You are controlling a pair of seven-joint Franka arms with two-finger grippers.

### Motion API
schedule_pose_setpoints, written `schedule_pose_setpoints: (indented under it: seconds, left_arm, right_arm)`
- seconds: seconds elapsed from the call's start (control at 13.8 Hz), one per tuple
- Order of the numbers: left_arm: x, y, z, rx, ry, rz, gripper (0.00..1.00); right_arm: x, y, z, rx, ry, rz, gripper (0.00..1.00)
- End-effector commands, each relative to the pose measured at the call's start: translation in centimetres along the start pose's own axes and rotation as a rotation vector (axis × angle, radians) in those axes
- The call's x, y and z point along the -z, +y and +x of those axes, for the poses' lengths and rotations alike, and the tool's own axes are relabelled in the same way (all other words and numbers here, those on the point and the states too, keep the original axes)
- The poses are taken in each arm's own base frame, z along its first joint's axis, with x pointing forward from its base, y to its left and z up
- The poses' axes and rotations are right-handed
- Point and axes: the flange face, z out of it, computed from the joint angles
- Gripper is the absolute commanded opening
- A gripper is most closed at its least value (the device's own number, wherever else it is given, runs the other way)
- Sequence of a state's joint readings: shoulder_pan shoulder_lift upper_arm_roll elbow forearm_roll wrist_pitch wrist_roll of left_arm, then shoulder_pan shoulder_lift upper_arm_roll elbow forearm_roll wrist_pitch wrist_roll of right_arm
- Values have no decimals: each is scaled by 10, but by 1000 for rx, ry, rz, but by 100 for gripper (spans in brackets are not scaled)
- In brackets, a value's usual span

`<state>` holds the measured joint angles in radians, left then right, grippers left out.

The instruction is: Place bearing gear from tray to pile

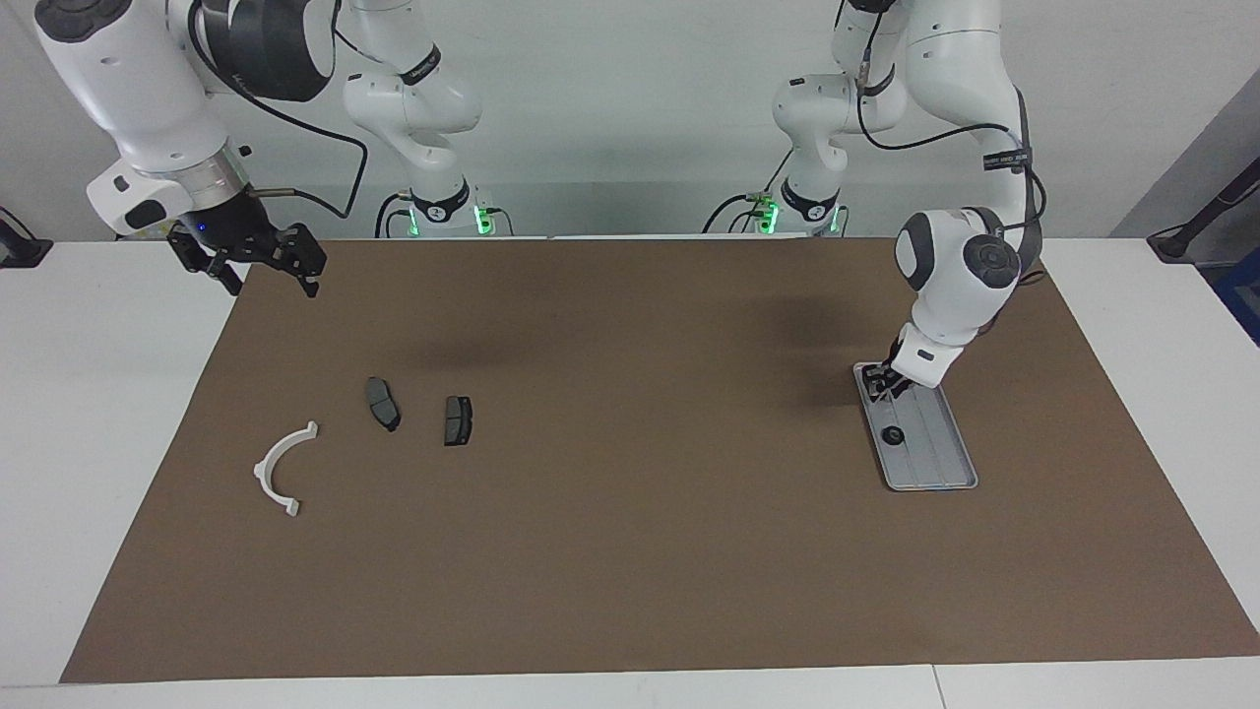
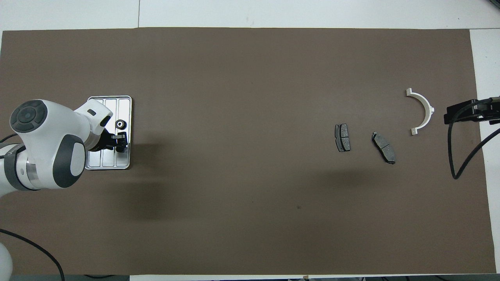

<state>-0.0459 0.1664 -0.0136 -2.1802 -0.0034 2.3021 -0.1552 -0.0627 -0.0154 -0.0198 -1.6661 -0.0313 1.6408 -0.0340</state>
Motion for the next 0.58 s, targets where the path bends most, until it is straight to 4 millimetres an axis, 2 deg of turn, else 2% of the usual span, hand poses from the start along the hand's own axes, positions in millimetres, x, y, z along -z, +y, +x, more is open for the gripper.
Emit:
schedule_pose_setpoints:
  seconds: [0.0,0.51]
  left_arm:
    - [-4,-6,0,20,9,-9,43]
    - [-10,-6,-3,26,-4,-7,43]
  right_arm:
    - [0,2,-4,22,10,10,100]
    - [-1,2,-4,22,9,10,100]
